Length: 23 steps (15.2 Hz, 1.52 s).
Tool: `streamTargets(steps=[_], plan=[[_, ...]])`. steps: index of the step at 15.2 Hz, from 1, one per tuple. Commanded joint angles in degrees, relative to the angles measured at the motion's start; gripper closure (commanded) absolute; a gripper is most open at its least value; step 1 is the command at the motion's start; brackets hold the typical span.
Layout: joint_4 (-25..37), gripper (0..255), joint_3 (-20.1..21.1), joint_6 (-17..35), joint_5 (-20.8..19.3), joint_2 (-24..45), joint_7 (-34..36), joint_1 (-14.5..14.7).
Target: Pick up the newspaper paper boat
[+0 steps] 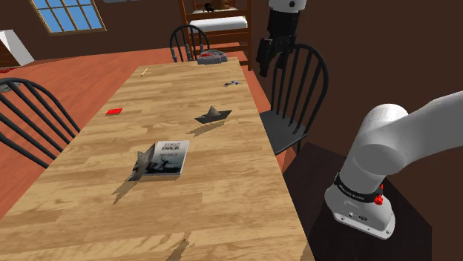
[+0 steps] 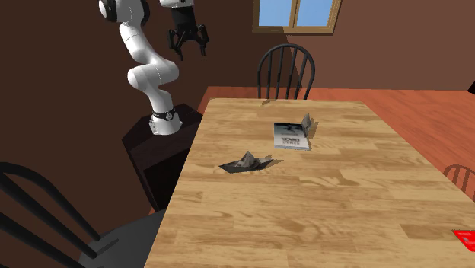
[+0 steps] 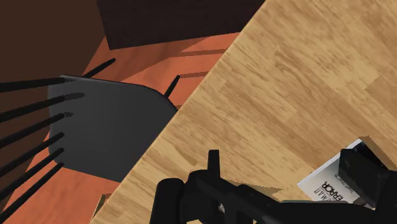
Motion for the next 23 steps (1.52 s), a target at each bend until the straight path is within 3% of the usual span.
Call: streamTargets(steps=[1,12,23], plan=[[0.0,0,0.0,0.0,0.0,0.0,0.0,0.0],[2.4,0,-9.41,14.23,-2.65,19.91,-22.96,3.14],[15.87,0,-14.11,22.02,1.0,45.16,-45.19,5.63]])
